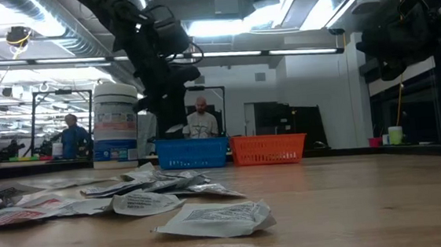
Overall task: Pick & Place First Aid Supplies
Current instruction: Put the ointment pack into the blue bin
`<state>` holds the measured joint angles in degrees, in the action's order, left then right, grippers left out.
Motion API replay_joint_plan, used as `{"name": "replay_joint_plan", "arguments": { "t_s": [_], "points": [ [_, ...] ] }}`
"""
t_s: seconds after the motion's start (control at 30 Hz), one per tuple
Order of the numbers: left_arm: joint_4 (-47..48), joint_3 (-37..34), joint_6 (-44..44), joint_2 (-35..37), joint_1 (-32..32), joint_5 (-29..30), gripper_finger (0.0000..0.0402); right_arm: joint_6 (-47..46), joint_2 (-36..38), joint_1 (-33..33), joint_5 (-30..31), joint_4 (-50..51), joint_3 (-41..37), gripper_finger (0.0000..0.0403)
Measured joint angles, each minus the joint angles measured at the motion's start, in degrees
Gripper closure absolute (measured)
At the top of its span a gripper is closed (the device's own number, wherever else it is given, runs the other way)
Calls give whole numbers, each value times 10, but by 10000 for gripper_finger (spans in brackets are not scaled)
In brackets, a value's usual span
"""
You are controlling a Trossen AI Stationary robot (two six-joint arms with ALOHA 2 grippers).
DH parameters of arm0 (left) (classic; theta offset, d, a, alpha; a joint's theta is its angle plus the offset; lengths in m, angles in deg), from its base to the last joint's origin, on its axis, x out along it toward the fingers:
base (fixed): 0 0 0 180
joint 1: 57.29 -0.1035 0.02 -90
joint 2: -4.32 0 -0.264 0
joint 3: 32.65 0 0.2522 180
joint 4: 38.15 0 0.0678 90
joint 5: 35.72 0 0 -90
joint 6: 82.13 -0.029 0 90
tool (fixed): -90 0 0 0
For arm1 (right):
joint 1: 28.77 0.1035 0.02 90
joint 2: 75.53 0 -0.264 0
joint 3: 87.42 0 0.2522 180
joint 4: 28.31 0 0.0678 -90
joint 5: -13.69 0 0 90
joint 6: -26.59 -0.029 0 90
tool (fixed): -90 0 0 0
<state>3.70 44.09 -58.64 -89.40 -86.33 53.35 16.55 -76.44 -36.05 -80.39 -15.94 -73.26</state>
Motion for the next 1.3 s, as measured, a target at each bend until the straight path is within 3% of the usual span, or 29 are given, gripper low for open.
{"name": "replay_joint_plan", "arguments": {
  "t_s": [0.3,0.67,0.93,1.17,1.3],
  "points": [
    [-18,0,-24,0,10,2,221,0,0,0,0,0,0,303],
    [-41,0,-49,3,32,-7,215,0,0,0,0,0,0,303],
    [-13,0,-8,3,30,-13,189,0,0,0,0,0,0,303],
    [24,-2,-96,14,39,33,171,0,0,0,0,0,0,303],
    [29,1,-144,17,47,-11,174,0,0,0,0,0,0,303]
  ]
}}
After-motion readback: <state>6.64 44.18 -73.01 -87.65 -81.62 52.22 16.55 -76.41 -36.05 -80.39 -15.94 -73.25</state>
